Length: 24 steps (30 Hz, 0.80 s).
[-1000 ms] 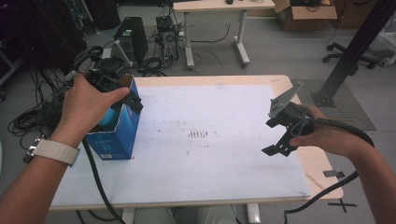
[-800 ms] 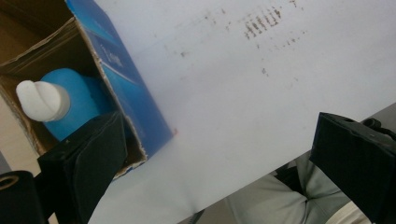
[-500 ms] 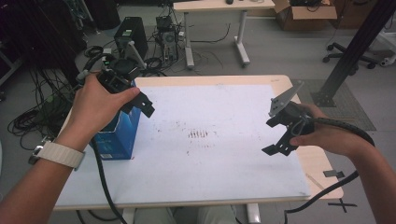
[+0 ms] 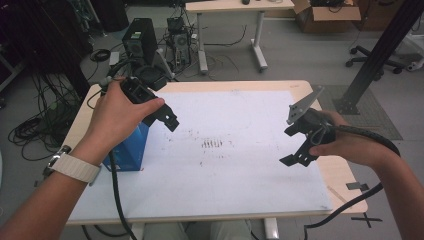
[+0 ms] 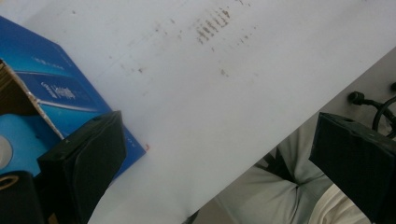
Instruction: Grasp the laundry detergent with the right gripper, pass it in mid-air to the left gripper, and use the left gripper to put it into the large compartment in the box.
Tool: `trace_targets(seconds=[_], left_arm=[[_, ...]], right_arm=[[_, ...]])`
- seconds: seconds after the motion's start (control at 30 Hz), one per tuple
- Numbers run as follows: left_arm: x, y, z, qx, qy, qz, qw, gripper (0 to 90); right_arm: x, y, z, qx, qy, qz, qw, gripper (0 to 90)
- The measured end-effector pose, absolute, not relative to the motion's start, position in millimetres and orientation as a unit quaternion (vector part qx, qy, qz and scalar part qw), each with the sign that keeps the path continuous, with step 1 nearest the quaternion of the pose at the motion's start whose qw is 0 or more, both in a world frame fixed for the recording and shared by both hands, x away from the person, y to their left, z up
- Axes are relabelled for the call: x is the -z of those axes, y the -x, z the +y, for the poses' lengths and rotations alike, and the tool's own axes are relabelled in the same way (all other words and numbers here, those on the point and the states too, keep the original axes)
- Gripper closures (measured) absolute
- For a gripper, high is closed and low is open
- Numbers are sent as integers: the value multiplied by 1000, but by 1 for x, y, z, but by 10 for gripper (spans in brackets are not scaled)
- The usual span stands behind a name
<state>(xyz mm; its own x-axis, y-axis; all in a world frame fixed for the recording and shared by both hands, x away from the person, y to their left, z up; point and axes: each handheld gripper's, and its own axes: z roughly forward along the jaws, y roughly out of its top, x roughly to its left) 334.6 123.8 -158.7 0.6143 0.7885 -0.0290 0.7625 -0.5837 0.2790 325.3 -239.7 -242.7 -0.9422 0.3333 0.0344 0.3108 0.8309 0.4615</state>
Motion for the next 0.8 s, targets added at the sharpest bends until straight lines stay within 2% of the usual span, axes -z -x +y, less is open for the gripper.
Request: trace_targets(seconds=[0.8], left_arm=[[173, -338, 105, -25, -915, 385, 117, 41]], right_arm=[[245, -335, -233, -234, -171, 957, 18, 59]])
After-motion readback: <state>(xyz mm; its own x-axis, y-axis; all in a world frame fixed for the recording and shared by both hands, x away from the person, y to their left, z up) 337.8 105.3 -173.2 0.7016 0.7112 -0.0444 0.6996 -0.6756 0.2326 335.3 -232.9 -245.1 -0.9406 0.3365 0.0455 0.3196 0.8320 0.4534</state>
